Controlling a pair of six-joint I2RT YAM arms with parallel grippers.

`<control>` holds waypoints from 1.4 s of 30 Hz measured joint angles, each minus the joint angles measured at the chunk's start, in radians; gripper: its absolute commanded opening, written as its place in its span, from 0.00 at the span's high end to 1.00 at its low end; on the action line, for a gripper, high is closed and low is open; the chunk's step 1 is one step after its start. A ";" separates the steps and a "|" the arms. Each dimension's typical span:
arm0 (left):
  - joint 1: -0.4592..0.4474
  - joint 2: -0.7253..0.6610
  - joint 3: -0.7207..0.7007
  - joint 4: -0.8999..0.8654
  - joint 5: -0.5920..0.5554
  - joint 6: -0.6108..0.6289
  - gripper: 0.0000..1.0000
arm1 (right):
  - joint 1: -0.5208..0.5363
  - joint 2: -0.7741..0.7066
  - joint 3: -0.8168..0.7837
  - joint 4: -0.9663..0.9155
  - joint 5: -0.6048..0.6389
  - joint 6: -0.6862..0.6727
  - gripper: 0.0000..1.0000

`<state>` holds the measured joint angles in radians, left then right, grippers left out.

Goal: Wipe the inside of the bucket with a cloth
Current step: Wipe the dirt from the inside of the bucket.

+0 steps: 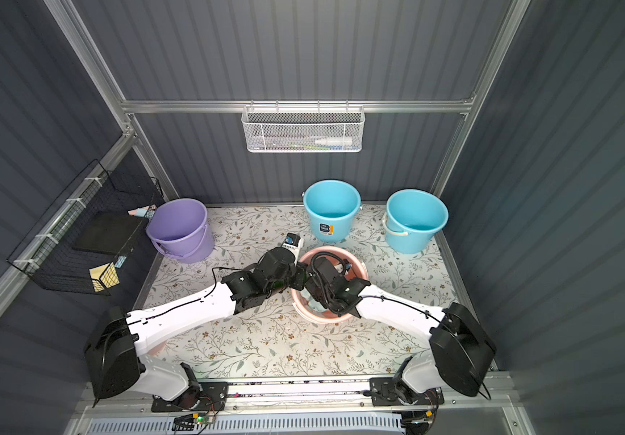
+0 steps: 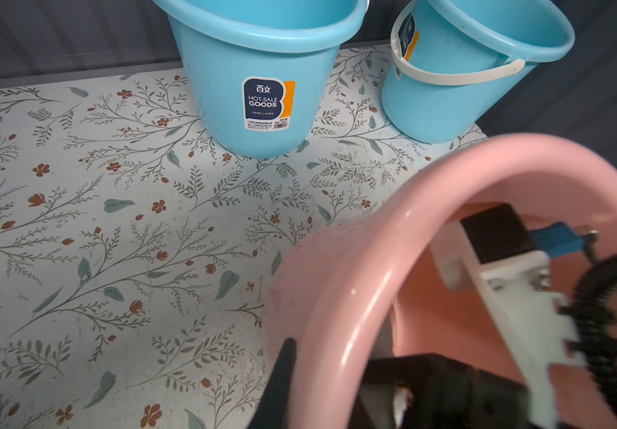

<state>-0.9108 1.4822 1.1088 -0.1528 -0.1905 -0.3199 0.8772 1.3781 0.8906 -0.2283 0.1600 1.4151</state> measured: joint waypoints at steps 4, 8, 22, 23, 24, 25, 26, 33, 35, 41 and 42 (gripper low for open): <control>0.000 0.000 0.000 0.015 0.005 -0.001 1.00 | 0.014 -0.090 0.007 -0.084 0.034 -0.093 1.00; 0.000 0.000 0.003 0.010 0.009 -0.002 1.00 | 0.013 -0.169 0.007 -0.141 0.109 -0.274 1.00; 0.000 0.000 0.003 -0.018 0.015 0.004 1.00 | 0.011 -0.281 0.027 -0.053 0.109 -1.448 1.00; 0.000 0.000 0.003 -0.020 0.016 0.004 1.00 | 0.011 -0.281 0.027 -0.049 0.108 -1.556 1.00; 0.000 0.000 0.003 -0.022 0.016 0.004 1.00 | 0.011 -0.281 0.027 -0.044 0.112 -1.645 1.00; 0.000 0.000 0.003 -0.024 0.016 0.005 1.00 | 0.011 -0.281 0.026 -0.035 0.124 -1.739 1.00; 0.000 0.000 0.003 -0.025 0.016 0.005 1.00 | 0.010 -0.280 0.026 -0.027 0.140 -1.832 1.00; 0.000 0.000 0.003 -0.025 0.016 0.008 1.00 | -0.039 -0.215 0.121 -0.151 0.235 -2.173 1.00; 0.000 0.000 0.003 -0.025 0.014 0.008 1.00 | -0.047 -0.210 0.155 -0.225 0.262 -2.204 1.00; 0.000 0.000 0.003 -0.028 0.011 0.008 1.00 | -0.051 -0.214 0.240 -0.543 0.278 -2.191 1.00; 0.000 0.000 0.003 -0.029 0.010 0.008 1.00 | -0.051 -0.217 0.250 -0.599 0.266 -2.182 1.00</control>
<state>-0.9108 1.4826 1.1114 -0.1818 -0.1806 -0.3122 0.8261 1.1614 1.1404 -0.8276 0.4263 -0.7666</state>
